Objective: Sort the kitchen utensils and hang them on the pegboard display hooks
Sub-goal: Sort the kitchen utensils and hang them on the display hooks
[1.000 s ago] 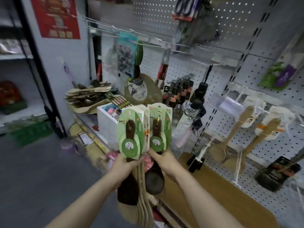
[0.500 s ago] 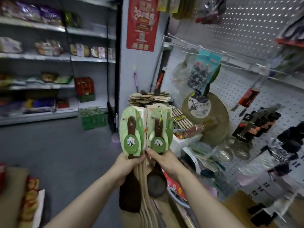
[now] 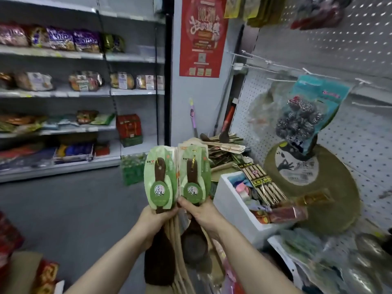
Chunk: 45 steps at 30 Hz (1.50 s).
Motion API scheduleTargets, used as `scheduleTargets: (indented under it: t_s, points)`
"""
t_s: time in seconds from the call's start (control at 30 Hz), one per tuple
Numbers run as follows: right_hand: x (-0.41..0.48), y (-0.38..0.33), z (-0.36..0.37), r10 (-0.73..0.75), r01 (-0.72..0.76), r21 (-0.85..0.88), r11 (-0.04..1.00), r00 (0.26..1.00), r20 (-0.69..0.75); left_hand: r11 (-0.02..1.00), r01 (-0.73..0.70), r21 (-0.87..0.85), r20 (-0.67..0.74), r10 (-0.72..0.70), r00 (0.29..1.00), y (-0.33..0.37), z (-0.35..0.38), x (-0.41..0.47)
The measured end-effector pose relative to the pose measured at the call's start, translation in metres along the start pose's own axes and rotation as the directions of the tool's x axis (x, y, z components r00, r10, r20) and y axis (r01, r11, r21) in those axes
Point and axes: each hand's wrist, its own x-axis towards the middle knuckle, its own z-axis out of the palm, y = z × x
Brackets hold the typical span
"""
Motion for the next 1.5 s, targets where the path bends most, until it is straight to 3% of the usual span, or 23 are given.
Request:
scheduleTargets:
  t_s: [0.37,0.7,0.97,1.17,1.5]
  points:
    - [0.124,0.005,-0.014,0.022,-0.023,0.033,0.999,0.999,0.044,0.997,0.045,-0.057,-0.05,-0.047,0.998,0.013,0.003,0.112]
    - [0.254,-0.002,-0.009,0.127,-0.126,0.013,0.992,0.979,-0.162,0.98,0.185,-0.074,0.096,-0.178,0.979,0.037,-0.018,0.268]
    - [0.34,-0.025,-0.005,0.148,-0.147,0.032,0.989,0.916,-0.373,0.965,0.262,-0.016,0.251,-0.25,0.935,0.075,-0.021,0.379]
    - [0.374,-0.02,-0.036,0.329,-0.278,0.178,0.944,0.826,-0.457,0.937,0.35,0.018,0.299,-0.339,0.892,0.073,0.019,0.433]
    - [0.447,-0.031,-0.159,0.36,-0.314,0.181,0.932,0.747,-0.559,0.891,0.442,0.099,0.405,-0.442,0.8,0.071,0.141,0.534]
